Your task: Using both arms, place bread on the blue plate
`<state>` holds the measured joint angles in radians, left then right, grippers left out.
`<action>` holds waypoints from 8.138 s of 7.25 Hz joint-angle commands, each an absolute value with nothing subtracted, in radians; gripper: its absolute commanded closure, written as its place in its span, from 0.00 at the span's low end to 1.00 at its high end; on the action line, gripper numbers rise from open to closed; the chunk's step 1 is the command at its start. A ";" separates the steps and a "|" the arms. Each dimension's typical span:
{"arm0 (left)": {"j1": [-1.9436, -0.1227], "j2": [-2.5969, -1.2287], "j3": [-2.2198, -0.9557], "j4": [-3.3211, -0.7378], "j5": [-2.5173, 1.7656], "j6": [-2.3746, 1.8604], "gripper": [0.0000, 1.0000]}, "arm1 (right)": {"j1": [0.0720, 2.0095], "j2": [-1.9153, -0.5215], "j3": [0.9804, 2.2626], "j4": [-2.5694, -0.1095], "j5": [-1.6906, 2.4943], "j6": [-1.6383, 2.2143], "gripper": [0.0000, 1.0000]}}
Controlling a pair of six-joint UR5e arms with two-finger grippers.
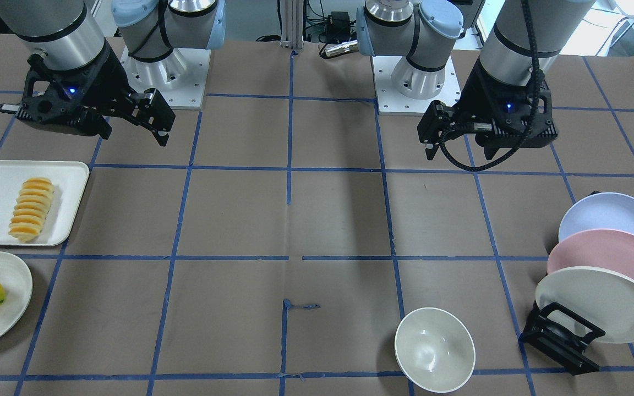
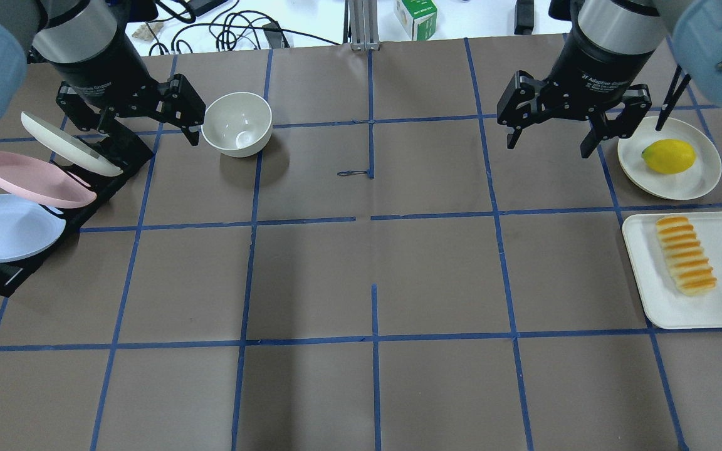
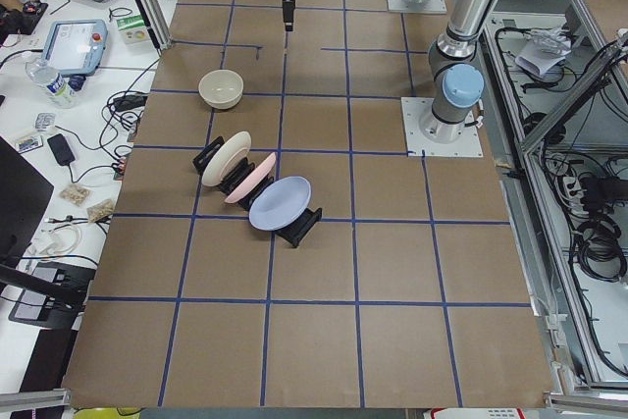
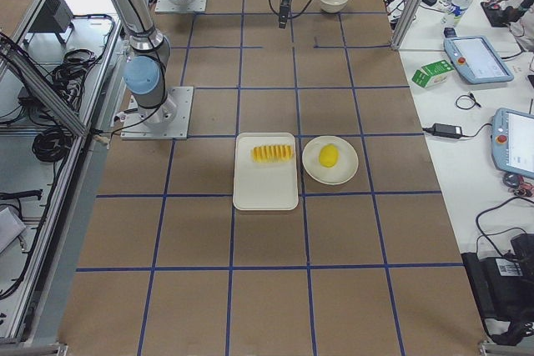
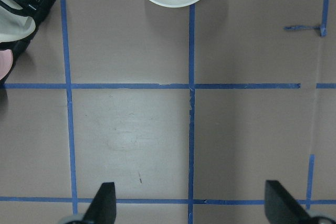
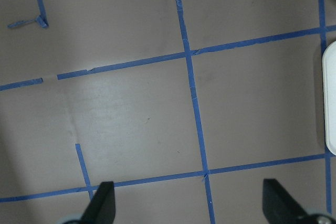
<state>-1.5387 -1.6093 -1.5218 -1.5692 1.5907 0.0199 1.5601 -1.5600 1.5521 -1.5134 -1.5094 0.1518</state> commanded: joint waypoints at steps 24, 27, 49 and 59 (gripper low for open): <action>-0.761 -1.887 -1.618 -1.273 1.747 0.089 0.00 | 0.994 -1.261 2.011 -2.203 -1.735 -0.419 0.00; -0.761 -1.936 -1.620 -1.191 1.759 0.091 0.03 | 0.993 -1.255 2.042 -2.204 -1.747 -0.439 0.00; -1.298 -1.707 -1.754 -1.554 1.394 0.209 1.00 | 1.542 -1.425 1.617 -1.634 -1.674 0.107 1.00; -1.644 -2.020 -1.973 -0.660 1.200 -0.322 0.59 | 1.632 -1.381 1.615 -1.651 -1.540 0.194 1.00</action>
